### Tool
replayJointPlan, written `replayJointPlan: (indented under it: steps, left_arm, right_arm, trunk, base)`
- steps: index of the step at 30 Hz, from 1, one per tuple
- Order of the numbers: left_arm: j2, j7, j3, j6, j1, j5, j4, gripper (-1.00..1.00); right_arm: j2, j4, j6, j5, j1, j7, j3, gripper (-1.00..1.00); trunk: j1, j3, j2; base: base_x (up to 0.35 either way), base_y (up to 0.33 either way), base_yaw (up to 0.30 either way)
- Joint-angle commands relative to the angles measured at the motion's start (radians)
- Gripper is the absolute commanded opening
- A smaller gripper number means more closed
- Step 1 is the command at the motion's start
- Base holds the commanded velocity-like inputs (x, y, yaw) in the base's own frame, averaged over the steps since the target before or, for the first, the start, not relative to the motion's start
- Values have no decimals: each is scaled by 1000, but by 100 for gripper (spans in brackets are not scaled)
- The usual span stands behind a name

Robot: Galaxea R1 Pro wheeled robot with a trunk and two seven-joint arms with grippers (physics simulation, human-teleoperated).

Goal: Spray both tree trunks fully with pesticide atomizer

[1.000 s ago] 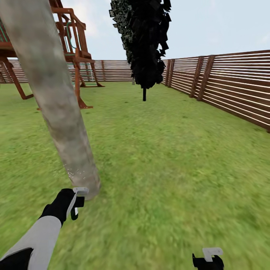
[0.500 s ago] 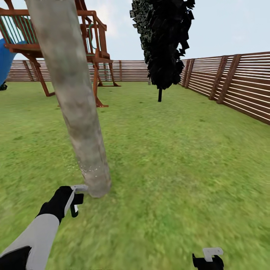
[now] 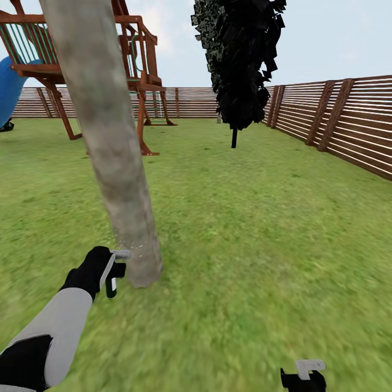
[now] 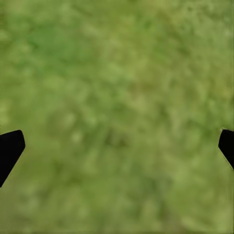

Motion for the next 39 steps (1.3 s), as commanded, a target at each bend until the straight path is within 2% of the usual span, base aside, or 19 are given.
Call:
replayJointPlan:
  steps: [1,6,13,18,34,39]
  left_arm:
    - [-1,-4,3,4,-3,-6,-2,-100]
    - [0,-4,3,3,-3,-6,-2,-100]
    - [2,-4,3,4,-9,-6,-1,-100]
    - [-1,-4,4,3,-10,-6,-1,-100]
    - [-4,-4,5,2,-4,-5,-1,-100]
    - [7,-4,8,-3,6,-4,10,-100]
  right_arm:
    - [0,2,-3,11,-1,-6,-6,100]
    - [0,2,-3,11,-1,-6,-6,100]
    - [0,2,-3,11,-1,-5,-6,100]
    - [1,3,-3,11,-1,-6,-5,100]
    - [1,3,-3,11,-1,-6,-5,100]
    - [1,4,-3,11,-1,-6,-5,100]
  trunk:
    - [0,-1,0]
    - [0,-1,0]
    - [0,-1,0]
    - [0,-1,0]
    - [0,-1,0]
    - [0,-1,0]
  base:
    - [199,-137,0]
    - [102,-215,0]
    - [-230,-206,10]
    - [-60,-228,227]
    - [100,-268,50]
    - [136,-257,248]
